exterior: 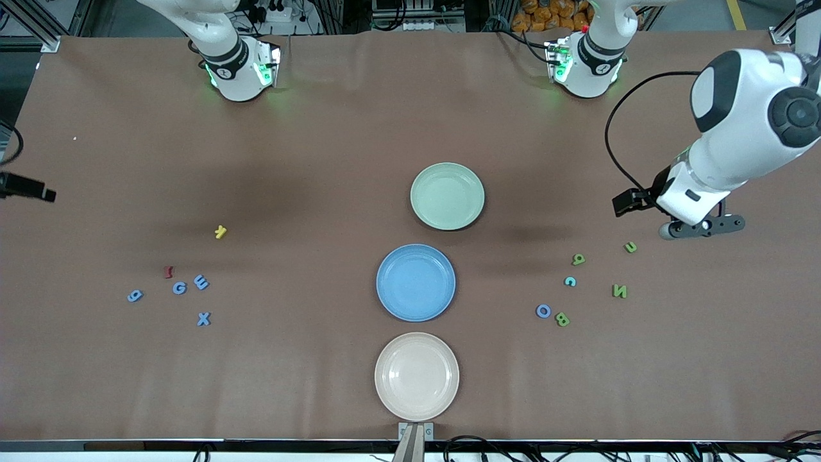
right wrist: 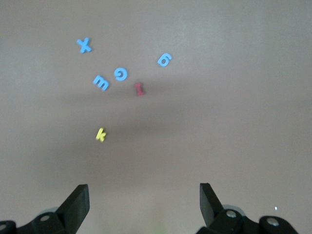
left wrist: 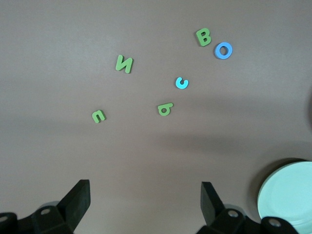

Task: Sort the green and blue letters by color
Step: 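Reach the left gripper toward green letters while the right gripper reaches blue letters, then lower the left gripper to the green b while the right gripper lowers to blue 6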

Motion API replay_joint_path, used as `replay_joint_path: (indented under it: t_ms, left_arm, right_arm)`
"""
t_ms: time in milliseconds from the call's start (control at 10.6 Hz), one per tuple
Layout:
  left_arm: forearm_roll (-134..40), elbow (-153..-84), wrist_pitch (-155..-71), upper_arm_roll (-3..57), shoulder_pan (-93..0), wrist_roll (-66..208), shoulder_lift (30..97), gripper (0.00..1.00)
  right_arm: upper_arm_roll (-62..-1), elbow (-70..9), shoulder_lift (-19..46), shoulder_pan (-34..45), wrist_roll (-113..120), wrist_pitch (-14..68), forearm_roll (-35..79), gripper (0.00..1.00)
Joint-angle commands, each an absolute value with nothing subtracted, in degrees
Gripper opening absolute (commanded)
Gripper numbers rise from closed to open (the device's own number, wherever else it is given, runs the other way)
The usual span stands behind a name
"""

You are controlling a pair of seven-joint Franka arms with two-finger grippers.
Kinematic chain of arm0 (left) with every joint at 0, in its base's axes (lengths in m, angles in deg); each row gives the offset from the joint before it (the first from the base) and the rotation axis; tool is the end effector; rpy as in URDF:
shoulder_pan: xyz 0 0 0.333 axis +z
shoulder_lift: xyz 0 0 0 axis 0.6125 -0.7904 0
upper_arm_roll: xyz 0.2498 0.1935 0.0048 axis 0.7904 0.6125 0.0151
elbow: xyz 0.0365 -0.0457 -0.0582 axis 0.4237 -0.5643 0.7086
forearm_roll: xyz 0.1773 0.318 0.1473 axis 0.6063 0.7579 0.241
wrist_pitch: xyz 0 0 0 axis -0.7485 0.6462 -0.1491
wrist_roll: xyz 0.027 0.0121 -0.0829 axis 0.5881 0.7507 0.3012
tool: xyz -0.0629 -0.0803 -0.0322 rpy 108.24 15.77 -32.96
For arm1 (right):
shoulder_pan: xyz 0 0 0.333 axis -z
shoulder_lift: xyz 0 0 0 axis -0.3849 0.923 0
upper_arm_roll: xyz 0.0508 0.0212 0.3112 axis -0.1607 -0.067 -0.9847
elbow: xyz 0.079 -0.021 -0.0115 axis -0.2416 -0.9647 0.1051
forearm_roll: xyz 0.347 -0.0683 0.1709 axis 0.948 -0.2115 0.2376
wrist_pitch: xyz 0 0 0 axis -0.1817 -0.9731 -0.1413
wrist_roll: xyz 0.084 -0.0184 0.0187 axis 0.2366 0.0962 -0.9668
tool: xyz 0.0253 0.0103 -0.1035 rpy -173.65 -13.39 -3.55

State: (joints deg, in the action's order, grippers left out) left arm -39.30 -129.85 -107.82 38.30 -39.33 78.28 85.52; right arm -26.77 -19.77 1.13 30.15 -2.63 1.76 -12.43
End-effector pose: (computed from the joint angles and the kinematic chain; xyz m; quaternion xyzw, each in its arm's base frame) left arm 0.5611 -0.0833 0.4460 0.9982 0.0518 -0.0305 0.0080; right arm 0.5791 -0.1731 0.5303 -0.9955 0.0583 0.0724 0.0200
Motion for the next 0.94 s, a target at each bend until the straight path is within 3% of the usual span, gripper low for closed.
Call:
replay_joint_path:
  t_ms: [0, 378, 850]
  left_arm:
    - [-39.7, -129.9, -110.5, 38.3, -39.8, 81.0, 82.1, 1.0]
    - [-35.2, -130.0, -113.4, 38.2, -39.8, 84.6, 78.4, 1.0]
    - [-33.7, -133.2, -125.3, 38.3, -40.8, 84.7, 72.1, 1.0]
  right_arm:
    - [-27.3, -18.7, 9.1, 33.0, 4.5, 10.0, -12.2, 1.0]
    - [-27.4, -18.3, 14.9, 32.8, 33.0, 14.1, -17.7, 1.0]
    - [-27.5, -18.2, 21.2, 33.2, 42.9, 21.7, -8.5, 1.0]
